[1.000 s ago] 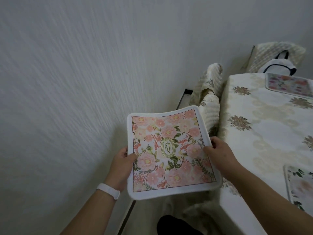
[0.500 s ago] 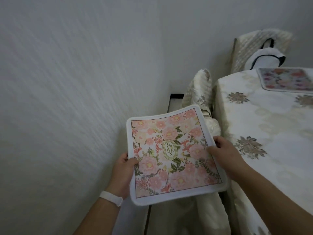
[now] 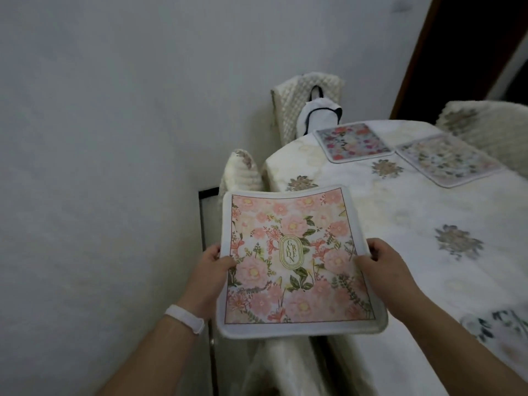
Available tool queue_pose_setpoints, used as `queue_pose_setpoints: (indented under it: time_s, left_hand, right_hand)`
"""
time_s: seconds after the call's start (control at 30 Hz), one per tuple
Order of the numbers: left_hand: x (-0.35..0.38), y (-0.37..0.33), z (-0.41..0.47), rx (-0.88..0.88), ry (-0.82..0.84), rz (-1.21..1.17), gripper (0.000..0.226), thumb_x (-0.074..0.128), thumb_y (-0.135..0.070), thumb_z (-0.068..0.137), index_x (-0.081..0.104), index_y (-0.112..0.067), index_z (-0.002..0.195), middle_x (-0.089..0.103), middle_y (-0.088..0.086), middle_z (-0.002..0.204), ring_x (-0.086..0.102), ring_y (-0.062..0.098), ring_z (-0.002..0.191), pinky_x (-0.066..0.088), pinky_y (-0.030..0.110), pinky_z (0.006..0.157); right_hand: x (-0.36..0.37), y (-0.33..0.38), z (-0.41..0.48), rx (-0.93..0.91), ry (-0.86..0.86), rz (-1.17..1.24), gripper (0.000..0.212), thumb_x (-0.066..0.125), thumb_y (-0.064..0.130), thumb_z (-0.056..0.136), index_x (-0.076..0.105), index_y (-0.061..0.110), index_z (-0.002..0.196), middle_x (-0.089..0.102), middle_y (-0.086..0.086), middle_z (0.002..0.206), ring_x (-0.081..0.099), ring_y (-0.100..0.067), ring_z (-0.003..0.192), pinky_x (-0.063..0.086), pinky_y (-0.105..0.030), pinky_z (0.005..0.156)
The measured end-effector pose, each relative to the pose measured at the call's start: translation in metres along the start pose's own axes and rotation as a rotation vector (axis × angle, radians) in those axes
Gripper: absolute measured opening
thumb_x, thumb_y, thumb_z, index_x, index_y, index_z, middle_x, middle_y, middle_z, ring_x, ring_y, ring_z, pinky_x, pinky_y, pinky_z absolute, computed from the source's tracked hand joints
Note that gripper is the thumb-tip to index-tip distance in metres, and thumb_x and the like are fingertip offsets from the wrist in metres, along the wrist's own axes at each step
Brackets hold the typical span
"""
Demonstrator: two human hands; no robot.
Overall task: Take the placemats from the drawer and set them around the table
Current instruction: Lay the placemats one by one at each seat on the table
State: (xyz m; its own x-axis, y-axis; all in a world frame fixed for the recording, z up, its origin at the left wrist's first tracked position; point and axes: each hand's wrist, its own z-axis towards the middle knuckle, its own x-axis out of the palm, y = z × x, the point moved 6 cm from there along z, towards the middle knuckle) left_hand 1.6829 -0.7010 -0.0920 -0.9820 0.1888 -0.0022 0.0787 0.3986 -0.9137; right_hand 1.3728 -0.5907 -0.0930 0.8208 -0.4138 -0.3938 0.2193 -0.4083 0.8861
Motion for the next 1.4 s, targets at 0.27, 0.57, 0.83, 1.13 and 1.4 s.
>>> queue_pose_setpoints:
  time_s: [0.27,0.57,0.83,1.13,1.4]
  left_hand:
    - [0.083,-0.021,0.109,-0.056,0.246,0.096,0.024,0.055,-0.001,0.093,0.068,-0.015,0.107,0.076,0.017,0.099,0.073,0.04,0.087,0.059,0.057,0.077]
    - [0.144,-0.022,0.206,-0.152,0.555,0.26,0.025,0.053,0.001,0.094,0.068,-0.013,0.109,0.075,0.016,0.104,0.072,0.035,0.091,0.059,0.051,0.081]
    - [0.154,-0.043,0.24,-0.146,0.689,0.351,0.024,0.054,0.0,0.095,0.065,-0.015,0.111,0.075,0.016,0.099,0.073,0.036,0.087,0.061,0.052,0.076]
    - [0.16,-0.073,0.217,-0.039,0.717,0.423,0.028,0.052,0.0,0.095,0.059,-0.019,0.114,0.074,0.016,0.098,0.073,0.035,0.081,0.058,0.039,0.059]
    - [0.163,-0.086,0.252,-0.007,0.735,0.446,0.03,0.054,0.002,0.092,0.064,-0.022,0.107,0.077,0.014,0.091,0.074,0.036,0.079,0.06,0.044,0.064]
  right_hand:
    - [-0.035,-0.043,0.043,0.196,-0.262,0.128,0.015,0.059,0.016,0.089,0.063,0.03,0.094,0.071,0.004,0.089,0.07,-0.014,0.074,0.051,-0.028,0.056]
    - [-0.019,-0.061,0.045,0.452,-0.547,0.124,0.014,0.059,0.015,0.088,0.061,0.029,0.092,0.071,0.002,0.088,0.07,-0.02,0.075,0.058,-0.039,0.065]
    - [0.001,-0.032,0.041,0.461,-0.672,0.169,0.014,0.059,0.016,0.09,0.061,0.029,0.094,0.071,0.003,0.089,0.071,-0.018,0.073,0.054,-0.033,0.059]
    - [-0.009,-0.01,0.017,0.389,-0.716,0.168,0.014,0.059,0.018,0.091,0.059,0.031,0.095,0.069,0.001,0.091,0.069,-0.023,0.076,0.059,-0.043,0.067]
    - [0.02,-0.022,0.041,0.415,-0.702,0.261,0.017,0.056,0.014,0.091,0.058,0.031,0.095,0.069,0.003,0.093,0.068,-0.02,0.079,0.055,-0.037,0.064]
